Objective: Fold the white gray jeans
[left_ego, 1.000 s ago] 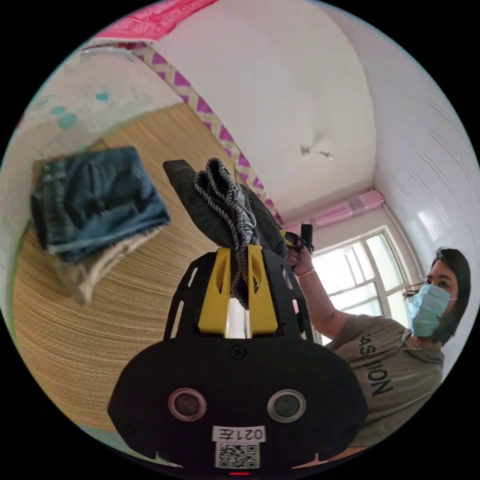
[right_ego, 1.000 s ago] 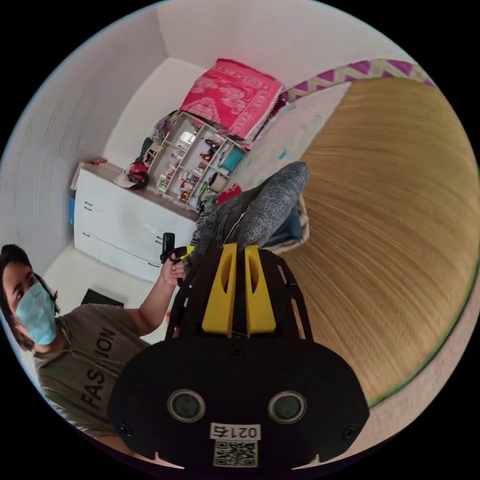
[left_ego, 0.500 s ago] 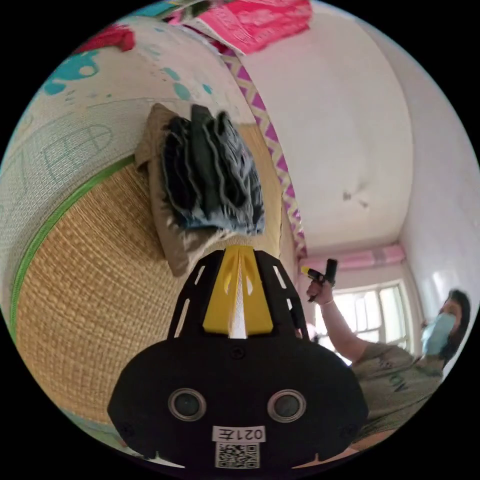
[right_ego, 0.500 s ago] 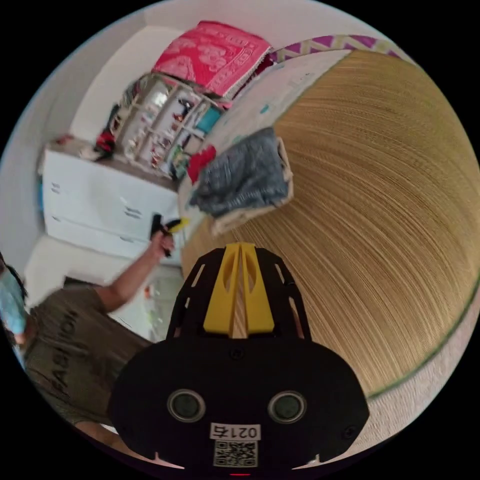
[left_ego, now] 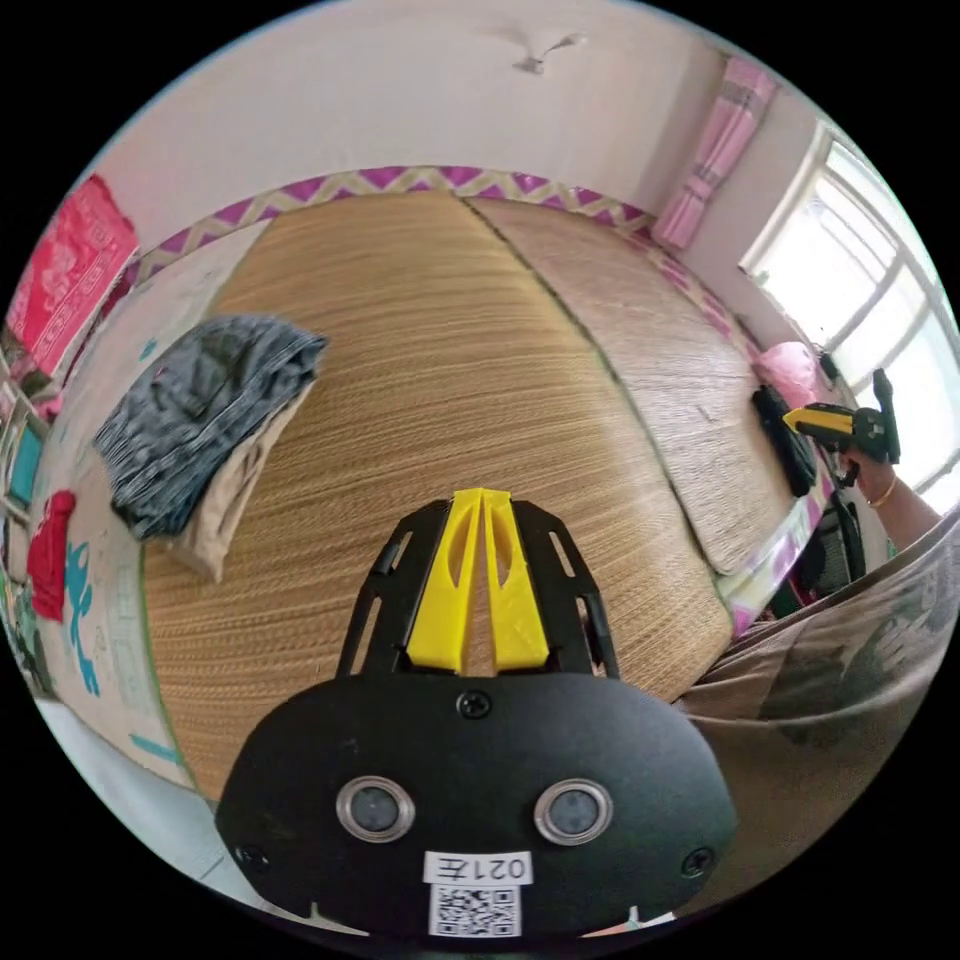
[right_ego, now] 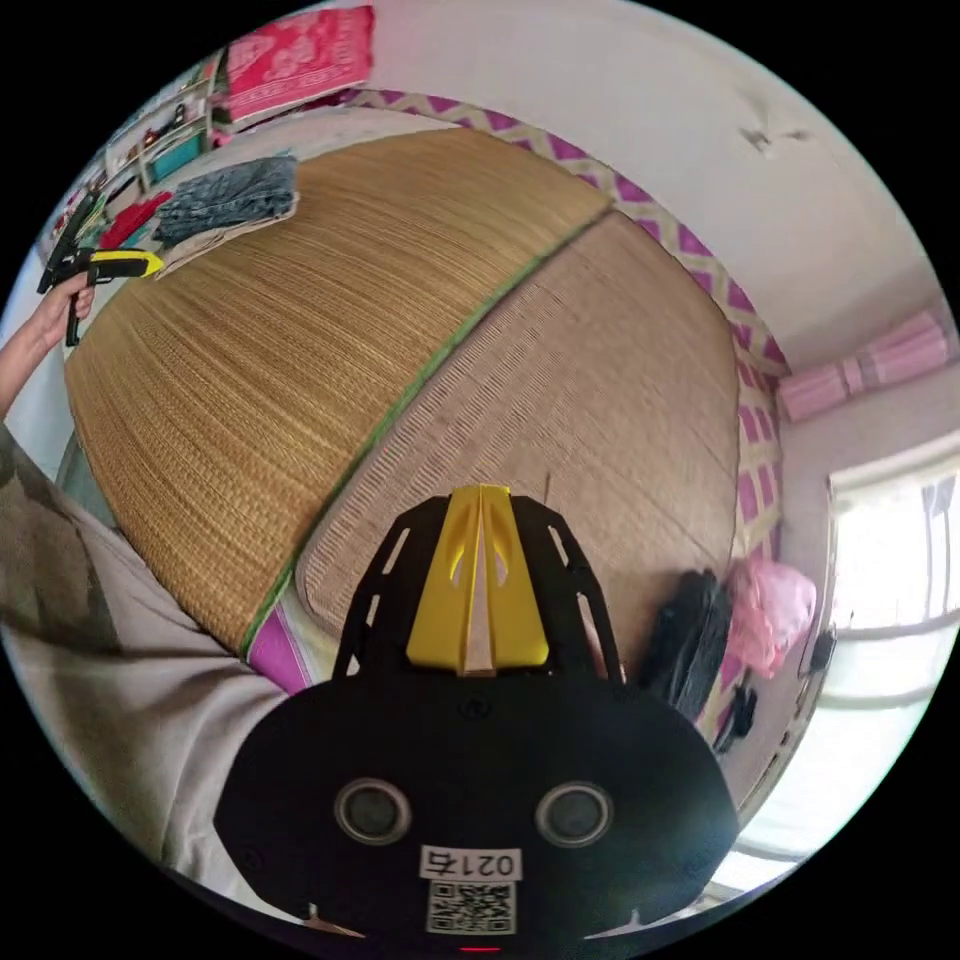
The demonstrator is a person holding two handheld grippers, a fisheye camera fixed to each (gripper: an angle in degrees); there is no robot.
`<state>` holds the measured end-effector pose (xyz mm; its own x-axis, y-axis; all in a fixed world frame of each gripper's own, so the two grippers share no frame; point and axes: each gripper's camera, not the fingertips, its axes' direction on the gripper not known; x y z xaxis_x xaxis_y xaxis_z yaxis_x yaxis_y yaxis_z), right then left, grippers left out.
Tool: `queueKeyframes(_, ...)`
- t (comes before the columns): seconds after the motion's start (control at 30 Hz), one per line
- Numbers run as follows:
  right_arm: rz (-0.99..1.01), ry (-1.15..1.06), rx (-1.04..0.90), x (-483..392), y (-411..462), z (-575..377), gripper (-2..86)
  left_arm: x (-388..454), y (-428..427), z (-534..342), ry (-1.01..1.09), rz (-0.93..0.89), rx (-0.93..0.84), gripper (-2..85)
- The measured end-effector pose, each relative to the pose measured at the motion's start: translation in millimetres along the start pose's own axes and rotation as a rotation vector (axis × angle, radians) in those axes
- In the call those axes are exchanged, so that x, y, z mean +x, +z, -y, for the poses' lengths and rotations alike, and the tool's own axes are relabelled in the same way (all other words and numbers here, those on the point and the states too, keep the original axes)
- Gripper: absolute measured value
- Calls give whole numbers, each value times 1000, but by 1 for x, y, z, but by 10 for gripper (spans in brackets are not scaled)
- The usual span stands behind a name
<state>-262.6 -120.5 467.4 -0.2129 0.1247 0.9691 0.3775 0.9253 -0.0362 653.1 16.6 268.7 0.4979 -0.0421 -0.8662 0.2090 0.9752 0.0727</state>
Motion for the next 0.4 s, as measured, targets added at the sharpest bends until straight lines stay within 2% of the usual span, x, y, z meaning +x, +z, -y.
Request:
queueKeyframes(0.27,-125,365,-34,91,16,-141,-5,145,4,52,54,-157,-79,-10)
queueKeyframes(0.4,-30,439,-70,163,50,-196,3,204,4,60,-1,-165,-113,-10)
